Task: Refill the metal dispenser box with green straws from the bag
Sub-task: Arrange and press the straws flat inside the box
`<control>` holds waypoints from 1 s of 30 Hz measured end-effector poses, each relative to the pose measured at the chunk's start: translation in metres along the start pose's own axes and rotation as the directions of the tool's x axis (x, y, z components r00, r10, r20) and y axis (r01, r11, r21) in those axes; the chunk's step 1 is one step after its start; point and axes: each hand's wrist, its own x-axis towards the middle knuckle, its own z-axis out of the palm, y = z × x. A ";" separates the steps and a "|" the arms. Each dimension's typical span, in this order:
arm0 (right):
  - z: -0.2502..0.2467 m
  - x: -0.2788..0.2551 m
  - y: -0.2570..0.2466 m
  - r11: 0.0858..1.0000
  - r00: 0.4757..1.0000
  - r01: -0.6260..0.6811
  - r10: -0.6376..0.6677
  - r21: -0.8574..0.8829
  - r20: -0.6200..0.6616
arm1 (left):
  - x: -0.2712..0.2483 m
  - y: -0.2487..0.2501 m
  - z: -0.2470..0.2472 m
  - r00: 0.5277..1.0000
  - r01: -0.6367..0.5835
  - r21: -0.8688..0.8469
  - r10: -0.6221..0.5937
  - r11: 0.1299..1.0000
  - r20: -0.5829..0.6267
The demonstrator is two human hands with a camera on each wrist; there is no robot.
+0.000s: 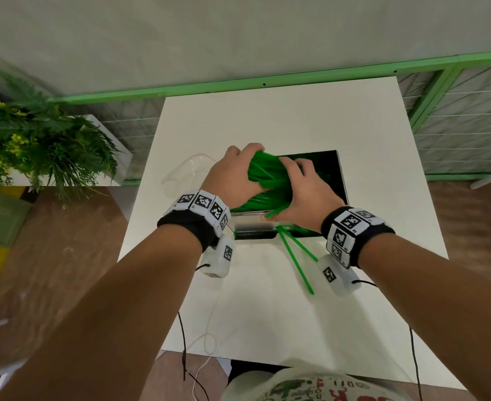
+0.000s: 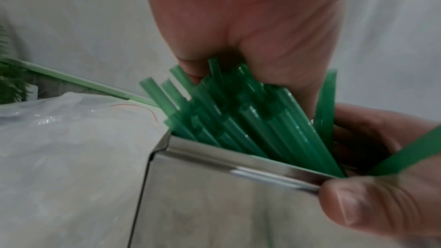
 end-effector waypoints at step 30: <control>-0.006 0.028 -0.030 0.976 0.993 -0.120 0.120 -0.184 -0.010 | 0.013 -0.023 -0.026 0.974 0.197 -0.532 -0.103 0.824 0.202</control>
